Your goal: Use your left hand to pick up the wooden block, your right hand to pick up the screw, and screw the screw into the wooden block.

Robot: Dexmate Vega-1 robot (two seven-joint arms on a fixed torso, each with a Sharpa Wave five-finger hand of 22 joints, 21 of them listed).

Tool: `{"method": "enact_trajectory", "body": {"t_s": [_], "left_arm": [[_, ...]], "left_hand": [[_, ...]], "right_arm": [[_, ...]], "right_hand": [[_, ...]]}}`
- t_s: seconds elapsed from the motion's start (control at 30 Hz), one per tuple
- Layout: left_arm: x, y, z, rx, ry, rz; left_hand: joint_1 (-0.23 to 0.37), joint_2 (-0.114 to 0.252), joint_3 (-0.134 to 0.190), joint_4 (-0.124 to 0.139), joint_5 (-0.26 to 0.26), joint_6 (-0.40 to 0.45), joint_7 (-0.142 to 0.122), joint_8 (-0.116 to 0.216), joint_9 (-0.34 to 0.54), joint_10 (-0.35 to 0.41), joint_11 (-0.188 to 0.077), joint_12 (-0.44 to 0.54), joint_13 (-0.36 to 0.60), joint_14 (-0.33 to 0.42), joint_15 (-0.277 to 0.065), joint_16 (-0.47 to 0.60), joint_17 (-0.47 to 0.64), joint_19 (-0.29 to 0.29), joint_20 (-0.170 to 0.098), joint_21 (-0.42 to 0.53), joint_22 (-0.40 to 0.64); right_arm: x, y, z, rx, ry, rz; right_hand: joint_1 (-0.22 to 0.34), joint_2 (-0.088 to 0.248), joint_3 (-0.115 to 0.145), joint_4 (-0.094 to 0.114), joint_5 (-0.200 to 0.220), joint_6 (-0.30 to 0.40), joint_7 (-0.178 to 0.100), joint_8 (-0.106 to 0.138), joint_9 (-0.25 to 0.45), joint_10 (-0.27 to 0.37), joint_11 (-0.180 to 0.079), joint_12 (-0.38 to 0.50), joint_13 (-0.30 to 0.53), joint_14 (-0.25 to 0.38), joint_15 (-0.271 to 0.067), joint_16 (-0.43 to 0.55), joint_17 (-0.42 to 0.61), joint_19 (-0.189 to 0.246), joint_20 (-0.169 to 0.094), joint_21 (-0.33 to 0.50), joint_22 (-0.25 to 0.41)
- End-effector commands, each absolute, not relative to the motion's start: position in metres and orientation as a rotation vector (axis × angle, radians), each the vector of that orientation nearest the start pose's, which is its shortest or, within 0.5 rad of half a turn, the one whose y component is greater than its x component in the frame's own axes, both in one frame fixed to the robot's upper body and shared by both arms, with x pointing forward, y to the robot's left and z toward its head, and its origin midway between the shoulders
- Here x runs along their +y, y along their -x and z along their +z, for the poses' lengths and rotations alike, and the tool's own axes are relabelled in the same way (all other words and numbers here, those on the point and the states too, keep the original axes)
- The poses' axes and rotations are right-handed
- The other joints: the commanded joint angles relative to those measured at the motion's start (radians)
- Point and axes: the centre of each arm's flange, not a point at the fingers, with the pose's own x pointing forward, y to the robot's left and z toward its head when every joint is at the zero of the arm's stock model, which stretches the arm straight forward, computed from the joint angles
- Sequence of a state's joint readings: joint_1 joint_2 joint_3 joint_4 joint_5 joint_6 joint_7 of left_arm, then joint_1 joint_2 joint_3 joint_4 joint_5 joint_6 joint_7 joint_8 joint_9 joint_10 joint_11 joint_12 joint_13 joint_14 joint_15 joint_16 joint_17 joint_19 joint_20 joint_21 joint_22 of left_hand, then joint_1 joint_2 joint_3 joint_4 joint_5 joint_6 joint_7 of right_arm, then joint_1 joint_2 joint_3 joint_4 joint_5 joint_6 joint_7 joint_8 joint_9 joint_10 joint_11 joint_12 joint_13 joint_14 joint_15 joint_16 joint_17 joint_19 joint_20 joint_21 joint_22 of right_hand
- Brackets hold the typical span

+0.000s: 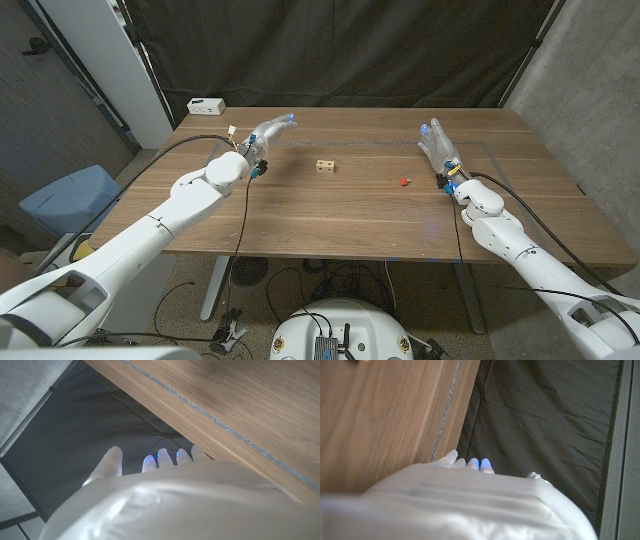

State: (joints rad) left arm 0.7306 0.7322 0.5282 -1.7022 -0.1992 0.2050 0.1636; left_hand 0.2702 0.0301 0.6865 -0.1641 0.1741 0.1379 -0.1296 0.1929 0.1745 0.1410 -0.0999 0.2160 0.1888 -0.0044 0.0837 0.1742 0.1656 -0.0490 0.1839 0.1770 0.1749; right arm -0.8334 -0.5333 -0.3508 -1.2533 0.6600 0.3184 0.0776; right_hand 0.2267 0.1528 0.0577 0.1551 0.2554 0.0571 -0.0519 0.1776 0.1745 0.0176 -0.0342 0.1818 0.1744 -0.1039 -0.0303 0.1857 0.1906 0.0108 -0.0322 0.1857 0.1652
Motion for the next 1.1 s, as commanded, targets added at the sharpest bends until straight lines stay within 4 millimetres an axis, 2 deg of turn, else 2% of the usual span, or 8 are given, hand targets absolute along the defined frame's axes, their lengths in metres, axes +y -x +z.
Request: {"method": "enact_trajectory", "body": {"t_s": [0.03,0.13,0.23,0.37,0.53,0.63,0.8,1.1], "left_arm": [[0.227,-0.595,0.074,-0.546,-0.917,0.013],[0.222,-0.591,0.079,-0.537,-0.978,0.021],[0.217,-0.587,0.084,-0.530,-1.064,0.038],[0.211,-0.580,0.091,-0.528,-1.147,0.046],[0.206,-0.574,0.103,-0.485,-1.255,0.015],[0.202,-0.572,0.109,-0.450,-1.321,0.004],[0.195,-0.569,0.119,-0.426,-1.404,-0.007],[0.183,-0.568,0.138,-0.378,-1.546,-0.042]], "left_hand": [[0.024,-0.013,0.000,-0.012,0.005,0.011,-0.004,0.010,0.004,0.012,-0.010,0.005,0.003,-0.011,0.012,0.003,0.005,-0.029,0.011,-0.006,0.003],[0.039,-0.020,-0.002,-0.016,0.005,0.008,-0.013,0.009,0.004,0.018,-0.019,0.006,0.003,-0.016,0.009,0.003,0.005,-0.049,0.021,-0.006,0.003],[0.052,-0.027,-0.005,-0.017,0.005,0.009,-0.021,0.010,0.004,0.017,-0.015,0.004,0.003,-0.023,0.012,0.002,0.005,-0.065,0.024,-0.005,0.002],[0.069,-0.035,-0.011,-0.017,0.004,0.009,-0.011,0.011,0.005,0.003,-0.002,-0.003,0.004,-0.041,0.015,0.000,0.005,-0.084,0.027,-0.003,0.002],[0.082,-0.046,-0.015,-0.018,0.004,0.007,0.004,0.011,0.005,0.012,-0.008,0.001,0.006,-0.040,0.016,0.003,0.005,-0.092,0.029,0.000,0.002],[0.102,-0.065,-0.024,-0.018,0.001,-0.017,-0.015,0.004,0.006,0.007,-0.016,0.000,0.009,-0.054,0.022,0.003,0.006,-0.110,0.030,0.001,0.001],[0.112,-0.081,-0.033,-0.017,-0.001,-0.025,-0.030,0.003,0.007,0.001,-0.026,-0.002,0.010,-0.065,0.026,0.002,0.006,-0.124,0.030,0.000,0.001],[0.144,-0.114,-0.047,-0.017,-0.002,0.000,-0.018,0.017,0.008,0.030,-0.020,0.013,0.018,-0.051,0.026,0.012,0.006,-0.143,0.030,0.004,0.001]], "right_arm": [[-0.322,-0.651,-0.029,-0.618,-0.026,0.205],[-0.324,-0.650,-0.030,-0.622,-0.031,0.204],[-0.325,-0.650,-0.030,-0.625,-0.034,0.201],[-0.326,-0.650,-0.030,-0.630,-0.039,0.201],[-0.327,-0.651,-0.031,-0.638,-0.048,0.197],[-0.327,-0.651,-0.032,-0.645,-0.057,0.195],[-0.326,-0.651,-0.035,-0.647,-0.065,0.191],[-0.328,-0.650,-0.038,-0.647,-0.073,0.181]], "right_hand": [[-0.003,-0.005,0.001,-0.007,0.004,-0.001,-0.006,0.005,0.002,0.001,-0.006,0.002,0.005,-0.012,-0.001,0.005,0.001,-0.008,-0.031,0.001,0.002],[-0.003,-0.006,0.001,-0.008,0.005,-0.001,-0.006,0.005,0.002,0.000,-0.006,0.002,0.005,-0.012,0.000,0.005,0.001,-0.008,-0.031,0.001,0.002],[-0.003,-0.007,0.001,-0.010,0.006,0.000,-0.007,0.006,0.002,0.001,-0.007,0.003,0.005,-0.012,0.000,0.005,0.000,-0.008,-0.030,0.001,0.002],[-0.003,-0.008,0.002,-0.011,0.006,0.001,-0.008,0.006,0.002,0.001,-0.006,0.003,0.005,-0.013,0.001,0.005,0.000,-0.009,-0.030,0.001,0.002],[-0.002,-0.009,0.003,-0.013,0.007,0.002,-0.008,0.007,0.002,0.000,0.000,0.003,0.005,-0.013,0.001,0.005,-0.001,-0.009,-0.028,0.001,0.002],[-0.002,-0.009,0.003,-0.014,0.008,0.004,-0.008,0.008,0.002,0.000,0.004,0.003,0.005,-0.014,0.003,0.005,-0.001,-0.009,-0.027,0.001,0.002],[-0.003,-0.010,0.004,-0.015,0.009,0.005,-0.009,0.008,0.002,-0.001,0.004,0.003,0.005,-0.016,0.004,0.005,-0.001,-0.009,-0.027,0.001,0.002],[-0.004,-0.010,0.005,-0.016,0.010,0.008,-0.010,0.009,0.002,-0.001,0.004,0.004,0.005,-0.018,0.005,0.005,-0.002,-0.010,-0.026,0.001,0.002]]}}
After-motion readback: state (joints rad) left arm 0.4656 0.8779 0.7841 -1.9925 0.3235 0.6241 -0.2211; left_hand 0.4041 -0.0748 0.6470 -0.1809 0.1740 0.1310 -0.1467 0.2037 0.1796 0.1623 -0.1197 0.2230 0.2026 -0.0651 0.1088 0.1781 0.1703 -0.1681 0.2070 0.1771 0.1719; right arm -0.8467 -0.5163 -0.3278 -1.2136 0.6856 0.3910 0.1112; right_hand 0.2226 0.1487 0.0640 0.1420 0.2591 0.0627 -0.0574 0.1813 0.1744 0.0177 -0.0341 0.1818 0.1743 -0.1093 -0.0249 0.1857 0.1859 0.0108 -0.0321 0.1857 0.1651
